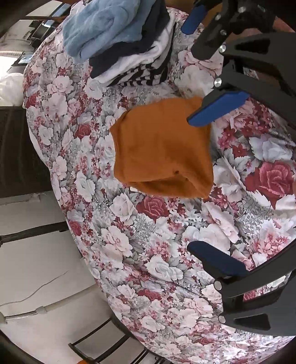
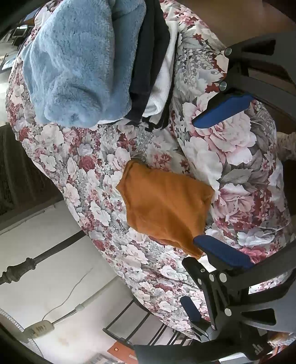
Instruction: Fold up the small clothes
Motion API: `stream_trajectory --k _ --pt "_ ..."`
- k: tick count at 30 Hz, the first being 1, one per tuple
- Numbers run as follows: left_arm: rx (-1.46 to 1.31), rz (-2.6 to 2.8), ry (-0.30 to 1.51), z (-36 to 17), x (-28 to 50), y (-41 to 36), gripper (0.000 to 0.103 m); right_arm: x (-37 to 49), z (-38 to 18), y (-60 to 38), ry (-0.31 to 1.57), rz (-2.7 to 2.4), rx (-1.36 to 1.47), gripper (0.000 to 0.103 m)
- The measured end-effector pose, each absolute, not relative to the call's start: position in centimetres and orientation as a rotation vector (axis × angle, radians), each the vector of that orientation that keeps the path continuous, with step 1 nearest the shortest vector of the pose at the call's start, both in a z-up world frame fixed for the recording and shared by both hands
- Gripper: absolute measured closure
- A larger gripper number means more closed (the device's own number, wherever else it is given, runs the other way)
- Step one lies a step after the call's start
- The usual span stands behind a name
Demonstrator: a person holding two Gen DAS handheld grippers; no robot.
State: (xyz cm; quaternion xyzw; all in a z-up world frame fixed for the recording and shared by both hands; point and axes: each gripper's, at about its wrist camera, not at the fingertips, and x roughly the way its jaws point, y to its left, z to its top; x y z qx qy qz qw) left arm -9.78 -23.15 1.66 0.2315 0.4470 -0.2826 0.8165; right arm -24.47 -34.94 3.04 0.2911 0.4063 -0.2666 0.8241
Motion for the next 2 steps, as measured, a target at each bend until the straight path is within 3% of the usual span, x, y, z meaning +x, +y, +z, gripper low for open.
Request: stream_trajectory --k 2 --pt "0.497 -0.612 0.948 1.7 -10.0 -23.12 0.005 -24.48 2.96 -35.03 0.866 -0.57 0.621 0.008"
